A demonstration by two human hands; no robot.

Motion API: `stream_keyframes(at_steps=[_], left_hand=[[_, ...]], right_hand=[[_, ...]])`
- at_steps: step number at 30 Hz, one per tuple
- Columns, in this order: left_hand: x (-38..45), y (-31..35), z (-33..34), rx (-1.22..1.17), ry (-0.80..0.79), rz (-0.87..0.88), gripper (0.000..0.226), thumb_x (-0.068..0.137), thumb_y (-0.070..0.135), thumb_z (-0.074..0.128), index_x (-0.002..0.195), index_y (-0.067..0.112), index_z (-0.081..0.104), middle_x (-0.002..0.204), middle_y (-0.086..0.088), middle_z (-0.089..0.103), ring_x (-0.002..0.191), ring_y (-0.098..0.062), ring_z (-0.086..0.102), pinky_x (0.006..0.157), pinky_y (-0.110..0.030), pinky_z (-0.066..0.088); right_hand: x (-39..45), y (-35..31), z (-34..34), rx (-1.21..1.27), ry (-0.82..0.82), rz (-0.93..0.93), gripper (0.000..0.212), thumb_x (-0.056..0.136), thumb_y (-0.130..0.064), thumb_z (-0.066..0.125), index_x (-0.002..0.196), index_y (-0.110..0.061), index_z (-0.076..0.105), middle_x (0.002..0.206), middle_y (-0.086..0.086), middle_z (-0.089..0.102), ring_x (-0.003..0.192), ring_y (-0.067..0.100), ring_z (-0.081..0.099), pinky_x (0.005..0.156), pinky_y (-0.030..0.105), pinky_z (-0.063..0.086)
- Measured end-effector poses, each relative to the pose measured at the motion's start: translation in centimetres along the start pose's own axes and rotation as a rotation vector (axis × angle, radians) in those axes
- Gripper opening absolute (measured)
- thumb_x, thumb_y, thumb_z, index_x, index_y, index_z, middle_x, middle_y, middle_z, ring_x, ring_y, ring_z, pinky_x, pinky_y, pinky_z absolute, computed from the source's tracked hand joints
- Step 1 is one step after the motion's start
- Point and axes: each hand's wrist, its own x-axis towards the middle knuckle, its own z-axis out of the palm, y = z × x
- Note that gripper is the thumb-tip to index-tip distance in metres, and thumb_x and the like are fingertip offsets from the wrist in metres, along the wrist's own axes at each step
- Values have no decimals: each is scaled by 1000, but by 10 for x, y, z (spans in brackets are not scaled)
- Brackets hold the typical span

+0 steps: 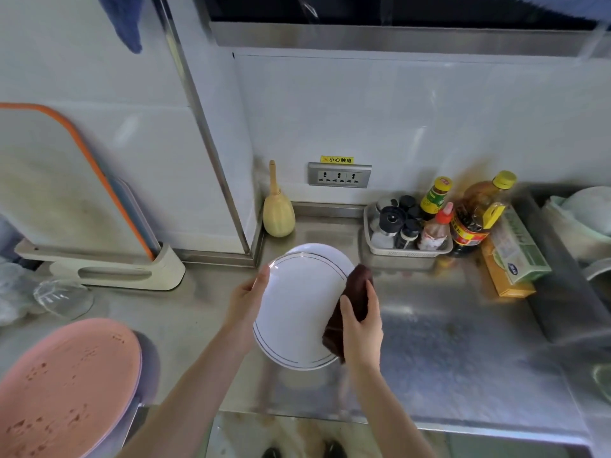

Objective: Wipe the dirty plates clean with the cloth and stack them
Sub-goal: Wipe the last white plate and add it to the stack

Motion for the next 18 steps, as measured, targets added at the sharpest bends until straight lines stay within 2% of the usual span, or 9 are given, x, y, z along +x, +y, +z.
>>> stream_keyframes(at_steps=[2,4,6,8,10,11,13,15,18], left_hand=[[-2,-7,3,-61,37,11,46,73,62,61,82,17,63,84,-9,57,78,-23,55,72,-37,46],[-8,-12,9,-111,99,25,41,79,57,59,77,16,61,81,-9,57,74,-22,55,69,-34,45],[-13,-17,11,-112,126,50,36,86,49,57,74,15,62,77,-6,61,70,-22,57,64,-30,47],[-17,-19,10,-94,54,75,38,78,54,61,81,16,64,84,-6,65,77,-23,61,68,-35,49],[-16,-16,3,-17,-44,82,53,64,59,66,94,16,64,93,-8,68,84,-24,64,73,-40,51],[-13,-13,-1,44,-91,87,56,61,57,68,97,15,63,94,-8,68,83,-22,65,71,-37,51],[-9,-2,-5,109,-141,96,42,69,43,74,100,17,62,91,-3,68,75,-15,66,62,-26,50],[-2,12,-4,156,-160,114,27,80,32,71,105,25,63,95,4,68,80,-8,66,64,-22,49],[11,26,-1,346,-241,85,23,83,46,63,101,33,68,99,14,68,97,-8,65,80,-25,48]], right_hand=[[-17,10,10,186,85,144,53,90,-31,58,137,-42,37,122,-15,51,111,13,51,96,34,42],[-28,19,19,322,179,239,49,89,-30,60,134,-39,42,122,-13,54,110,15,53,99,41,43],[-28,24,21,345,227,243,47,89,-21,60,133,-34,46,121,-9,57,110,17,54,97,41,44],[-19,25,16,316,225,193,47,88,-13,61,129,-32,51,122,-6,59,111,18,55,96,40,46],[-7,24,8,222,182,109,47,86,-8,61,126,-32,54,122,-4,61,113,19,56,99,44,45],[-1,21,2,156,147,58,48,86,-5,61,126,-30,55,123,-2,61,114,20,55,100,44,45],[9,13,-8,34,56,-61,48,86,-2,61,128,-24,54,121,-2,61,113,17,55,99,37,45],[17,3,-15,-61,-67,-151,48,85,-2,62,127,-24,55,115,-6,62,106,12,56,93,29,46],[24,-6,-15,-164,-236,-210,47,85,-5,62,123,-32,56,101,-19,62,95,4,58,79,16,47]])
